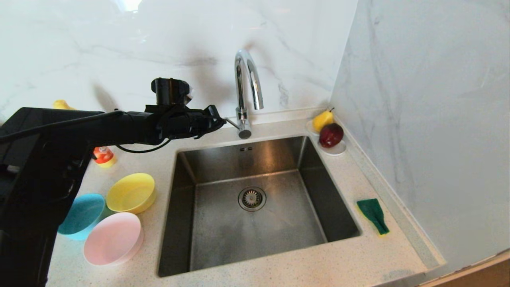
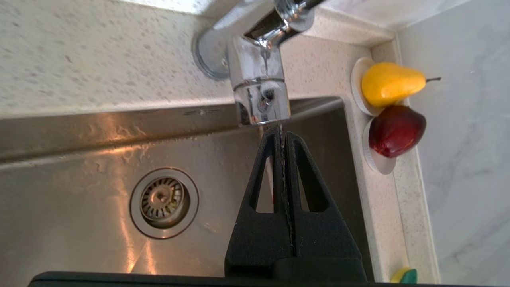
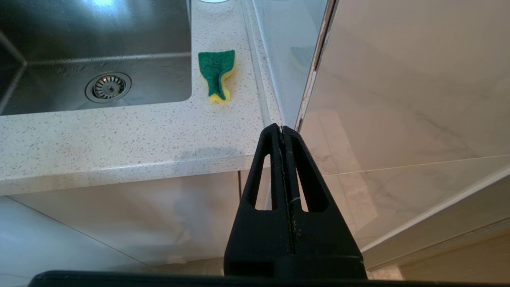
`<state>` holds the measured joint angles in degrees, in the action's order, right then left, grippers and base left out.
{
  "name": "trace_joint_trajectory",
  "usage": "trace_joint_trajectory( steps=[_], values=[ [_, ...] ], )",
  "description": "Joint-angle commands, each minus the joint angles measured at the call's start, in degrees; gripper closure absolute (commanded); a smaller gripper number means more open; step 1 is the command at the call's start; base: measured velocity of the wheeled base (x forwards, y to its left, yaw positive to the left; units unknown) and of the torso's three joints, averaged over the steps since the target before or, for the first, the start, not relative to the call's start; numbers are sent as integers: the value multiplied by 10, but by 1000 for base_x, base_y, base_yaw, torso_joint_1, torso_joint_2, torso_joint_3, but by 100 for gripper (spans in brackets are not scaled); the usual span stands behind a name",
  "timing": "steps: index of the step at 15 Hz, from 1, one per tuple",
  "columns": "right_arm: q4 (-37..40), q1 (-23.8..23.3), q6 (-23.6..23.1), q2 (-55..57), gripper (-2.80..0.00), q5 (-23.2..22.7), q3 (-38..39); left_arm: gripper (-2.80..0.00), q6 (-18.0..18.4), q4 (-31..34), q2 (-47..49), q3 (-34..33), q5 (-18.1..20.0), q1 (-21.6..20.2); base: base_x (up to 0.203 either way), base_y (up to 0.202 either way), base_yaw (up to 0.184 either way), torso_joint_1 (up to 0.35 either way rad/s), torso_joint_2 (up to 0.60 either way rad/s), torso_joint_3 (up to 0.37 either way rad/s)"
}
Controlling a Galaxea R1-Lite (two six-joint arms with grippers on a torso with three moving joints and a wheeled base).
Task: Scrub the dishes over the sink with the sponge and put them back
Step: Turn on the faucet
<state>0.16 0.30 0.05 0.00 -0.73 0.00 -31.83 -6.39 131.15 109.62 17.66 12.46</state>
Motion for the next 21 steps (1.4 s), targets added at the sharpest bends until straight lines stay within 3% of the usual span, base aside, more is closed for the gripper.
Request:
trace_joint_trajectory(
  steps=[1, 9, 13, 18, 21],
  values=[
    [0, 0, 0, 0, 0, 0, 0, 0, -2, -1, 2, 0, -5, 1, 0, 0, 0, 0, 0, 0],
    [0, 0, 0, 0, 0, 0, 0, 0, -1, -5, 2, 1, -18, 1, 0, 0, 0, 0, 0, 0],
    [0, 0, 0, 0, 0, 0, 0, 0, 1, -62, -2, 1, -20, 0, 0, 0, 0, 0, 0, 0],
    [0, 0, 0, 0, 0, 0, 0, 0, 12, -87, 13, 1, -23, 0, 0, 0, 0, 0, 0, 0],
    [0, 0, 0, 0, 0, 0, 0, 0, 13, -120, 42, 1, -74, 3, 0, 0, 0, 0, 0, 0]
  ],
)
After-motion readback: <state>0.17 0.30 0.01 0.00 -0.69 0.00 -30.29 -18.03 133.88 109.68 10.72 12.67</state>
